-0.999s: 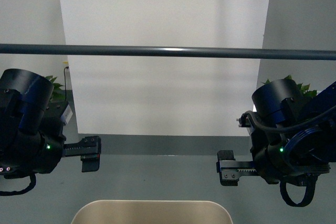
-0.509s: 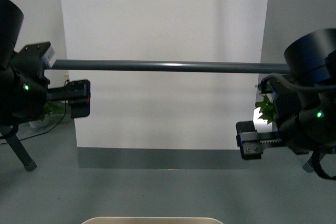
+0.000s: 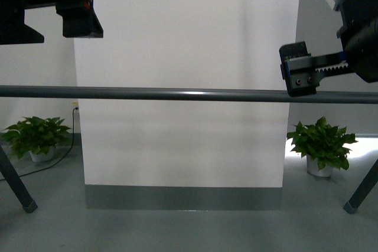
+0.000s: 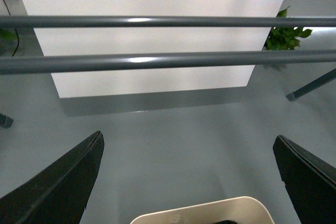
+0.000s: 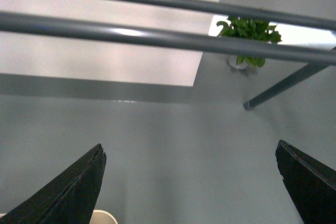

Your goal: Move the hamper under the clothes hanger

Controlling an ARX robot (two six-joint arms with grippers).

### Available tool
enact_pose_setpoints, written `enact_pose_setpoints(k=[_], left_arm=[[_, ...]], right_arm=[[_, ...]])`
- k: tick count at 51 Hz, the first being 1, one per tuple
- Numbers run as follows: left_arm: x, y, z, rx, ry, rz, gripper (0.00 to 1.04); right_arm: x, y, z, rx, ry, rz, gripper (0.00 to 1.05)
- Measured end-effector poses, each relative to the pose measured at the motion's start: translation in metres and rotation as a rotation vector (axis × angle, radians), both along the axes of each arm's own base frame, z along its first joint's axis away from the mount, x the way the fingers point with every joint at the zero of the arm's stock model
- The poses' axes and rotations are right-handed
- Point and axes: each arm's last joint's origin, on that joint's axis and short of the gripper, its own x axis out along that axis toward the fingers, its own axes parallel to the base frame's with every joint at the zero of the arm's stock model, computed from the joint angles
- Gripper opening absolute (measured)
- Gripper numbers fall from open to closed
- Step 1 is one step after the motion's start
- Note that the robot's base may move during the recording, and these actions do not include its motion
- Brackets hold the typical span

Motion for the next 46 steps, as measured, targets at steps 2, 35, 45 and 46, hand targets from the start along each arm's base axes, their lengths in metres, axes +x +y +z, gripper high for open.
enact_pose_setpoints(k=[2,35,45,46], left_arm=[[-0.009,0.0,0.005,0.0,-0.018,-0.006,0.98],[-0.131,0.024,0.007,0.007,-0.192,0.028,0.98],[-0.17,0.014,-0.016,0.023,-0.182,0.073,0.9],[-0.173,0.014,-0.021,0.026,-0.163,0.098,0.86]], right_arm=[[-0.007,0.003,0.008,0.005,-0.032,0.002,0.97],[-0.15,-0.008,0.068,0.078,-0.467,-0.077,0.97],[-0.189,-0.024,0.055,0.087,-0.492,-0.066,0.9],[-0.191,-0.026,0.054,0.082,-0.456,-0.013,0.86]])
